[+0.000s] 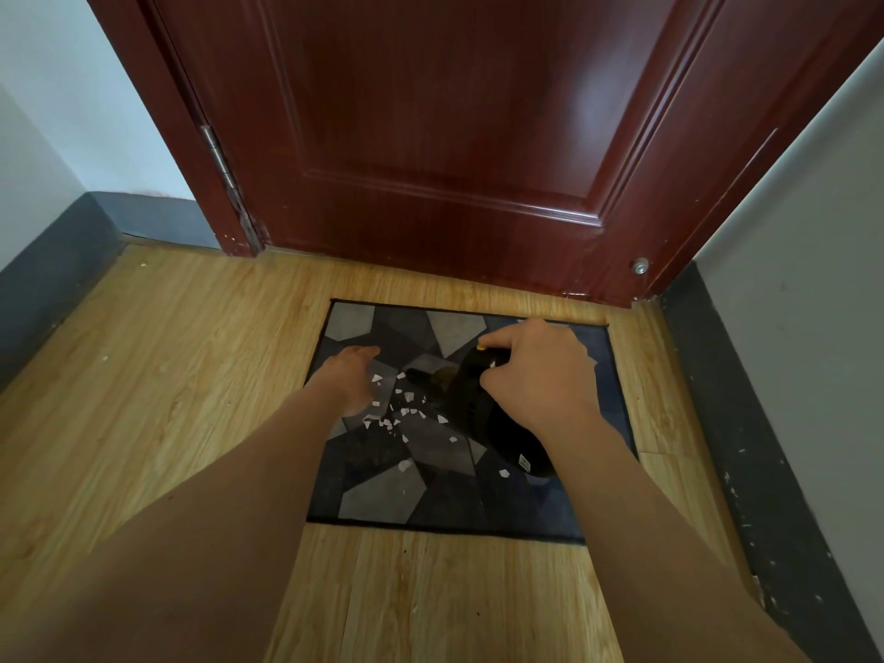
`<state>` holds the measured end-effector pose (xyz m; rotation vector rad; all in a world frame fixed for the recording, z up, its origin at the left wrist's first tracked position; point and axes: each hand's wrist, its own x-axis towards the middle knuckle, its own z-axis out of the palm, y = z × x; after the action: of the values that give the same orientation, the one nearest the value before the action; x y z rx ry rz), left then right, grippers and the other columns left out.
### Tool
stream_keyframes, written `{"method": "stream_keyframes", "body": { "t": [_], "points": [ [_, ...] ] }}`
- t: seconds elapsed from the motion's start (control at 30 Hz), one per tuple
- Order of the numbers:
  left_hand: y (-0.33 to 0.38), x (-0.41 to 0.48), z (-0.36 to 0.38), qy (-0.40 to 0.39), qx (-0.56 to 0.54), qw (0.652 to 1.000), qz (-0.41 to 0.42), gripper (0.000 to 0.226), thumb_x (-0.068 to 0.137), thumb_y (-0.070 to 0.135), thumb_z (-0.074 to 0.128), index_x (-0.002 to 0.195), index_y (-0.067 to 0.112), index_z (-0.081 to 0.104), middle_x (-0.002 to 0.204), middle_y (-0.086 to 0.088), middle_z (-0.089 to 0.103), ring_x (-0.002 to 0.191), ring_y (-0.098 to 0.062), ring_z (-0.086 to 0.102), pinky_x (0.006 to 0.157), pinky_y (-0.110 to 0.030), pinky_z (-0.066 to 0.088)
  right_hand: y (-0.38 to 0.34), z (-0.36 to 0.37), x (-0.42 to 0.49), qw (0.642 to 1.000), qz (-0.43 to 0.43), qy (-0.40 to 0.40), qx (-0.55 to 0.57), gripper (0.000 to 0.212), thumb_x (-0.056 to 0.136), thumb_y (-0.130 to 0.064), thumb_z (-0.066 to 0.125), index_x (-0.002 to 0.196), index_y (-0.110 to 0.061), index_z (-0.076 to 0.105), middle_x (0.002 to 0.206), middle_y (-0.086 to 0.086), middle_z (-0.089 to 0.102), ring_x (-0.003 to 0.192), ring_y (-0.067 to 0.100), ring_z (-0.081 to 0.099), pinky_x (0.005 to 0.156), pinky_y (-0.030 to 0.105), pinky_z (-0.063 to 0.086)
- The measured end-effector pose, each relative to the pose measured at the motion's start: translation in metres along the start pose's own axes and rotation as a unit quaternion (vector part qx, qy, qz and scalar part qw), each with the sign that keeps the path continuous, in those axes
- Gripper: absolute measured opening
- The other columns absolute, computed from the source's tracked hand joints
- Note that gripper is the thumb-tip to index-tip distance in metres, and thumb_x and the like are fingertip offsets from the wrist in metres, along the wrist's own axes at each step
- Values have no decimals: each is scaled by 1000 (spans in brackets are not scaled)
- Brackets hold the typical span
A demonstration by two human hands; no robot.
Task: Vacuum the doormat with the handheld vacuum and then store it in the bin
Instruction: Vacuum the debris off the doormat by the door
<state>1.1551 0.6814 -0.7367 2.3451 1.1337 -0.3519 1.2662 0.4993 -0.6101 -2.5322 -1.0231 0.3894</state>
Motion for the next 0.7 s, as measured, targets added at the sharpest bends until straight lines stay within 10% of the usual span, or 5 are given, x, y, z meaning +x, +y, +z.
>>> {"method": "stream_keyframes", "body": {
  "t": [0.7],
  "points": [
    [-5,-5,-1,4,-5,1000,-10,73,88,6,57,149,23,21,156,-5,22,140,-29,30,112,-39,34,-19,16,-2,999,-25,-16,27,41,80,-18,61,116,-35,65,115,-1,66,101,20,61,81,37,55]
  ]
}}
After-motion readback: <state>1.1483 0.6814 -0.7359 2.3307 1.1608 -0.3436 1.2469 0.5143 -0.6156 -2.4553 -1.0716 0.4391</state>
